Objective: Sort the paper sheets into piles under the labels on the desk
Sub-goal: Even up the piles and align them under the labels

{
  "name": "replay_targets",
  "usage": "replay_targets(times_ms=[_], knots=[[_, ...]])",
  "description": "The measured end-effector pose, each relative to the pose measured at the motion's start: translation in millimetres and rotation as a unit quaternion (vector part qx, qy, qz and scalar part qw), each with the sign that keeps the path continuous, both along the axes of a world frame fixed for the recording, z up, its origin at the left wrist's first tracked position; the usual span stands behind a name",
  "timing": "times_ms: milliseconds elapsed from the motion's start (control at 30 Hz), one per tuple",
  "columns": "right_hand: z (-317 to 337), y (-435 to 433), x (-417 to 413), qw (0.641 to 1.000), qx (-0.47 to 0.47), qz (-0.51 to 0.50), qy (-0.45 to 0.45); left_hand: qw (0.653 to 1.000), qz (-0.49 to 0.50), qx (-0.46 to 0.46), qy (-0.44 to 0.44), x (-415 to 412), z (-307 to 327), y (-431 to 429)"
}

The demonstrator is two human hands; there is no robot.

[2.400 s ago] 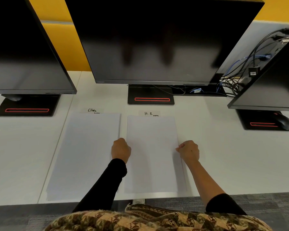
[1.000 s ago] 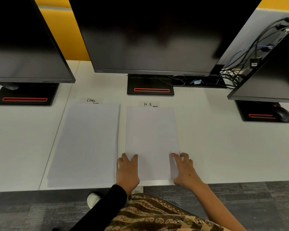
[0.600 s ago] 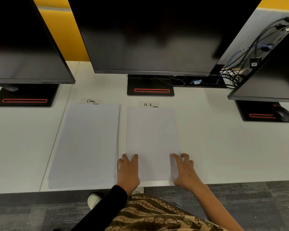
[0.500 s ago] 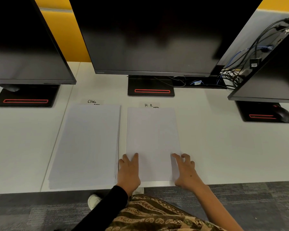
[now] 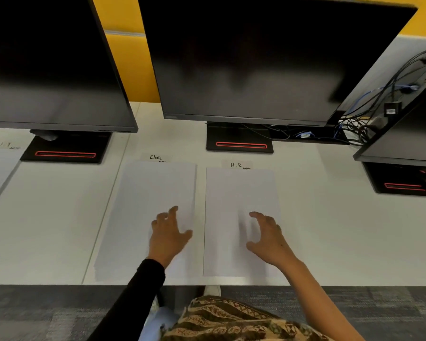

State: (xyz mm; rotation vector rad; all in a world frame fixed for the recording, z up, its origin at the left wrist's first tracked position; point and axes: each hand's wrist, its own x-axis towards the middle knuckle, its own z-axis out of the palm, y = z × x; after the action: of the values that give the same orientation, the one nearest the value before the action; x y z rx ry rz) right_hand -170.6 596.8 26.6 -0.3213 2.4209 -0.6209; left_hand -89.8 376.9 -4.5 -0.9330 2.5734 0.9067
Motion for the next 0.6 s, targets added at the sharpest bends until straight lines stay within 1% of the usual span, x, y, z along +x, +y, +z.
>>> replay_targets(times_ms=[33, 100, 233, 300, 400, 500, 600], knots=[[0.4, -12.5, 3.5, 0.999, -0.036, 0.000, -0.001, 1.000, 0.013, -0.024, -0.006, 0.6, -1.5, -14.4], [-0.5, -43.0, 11.2, 0.997, -0.080, 0.004, -0.009, 0.997, 0.046, -0.056, -0.026, 3.4, -0.5, -44.6], [-5.4, -100.4, 20.7, 0.994, -0.107, 0.008, -0.035, 0.990, 0.091, -0.069, -0.077, 10.4, 6.6, -91.8], [-8.3, -124.4, 23.5, 0.993, -0.110, -0.004, -0.049, 0.989, 0.096, -0.054, -0.099, 12.9, 3.2, -109.7], [-14.4, -157.2, 27.5, 0.993, -0.093, -0.028, -0.063, 0.989, 0.076, -0.032, -0.119, 15.0, -4.0, -129.4], [-21.2, -180.6, 30.6, 0.993, -0.064, -0.068, -0.072, 0.989, 0.021, -0.059, -0.138, 14.1, -8.0, -135.6], [-25.9, -196.6, 32.2, 0.988, -0.060, -0.127, -0.071, 0.987, -0.007, -0.073, -0.146, 15.0, -8.9, -136.7]])
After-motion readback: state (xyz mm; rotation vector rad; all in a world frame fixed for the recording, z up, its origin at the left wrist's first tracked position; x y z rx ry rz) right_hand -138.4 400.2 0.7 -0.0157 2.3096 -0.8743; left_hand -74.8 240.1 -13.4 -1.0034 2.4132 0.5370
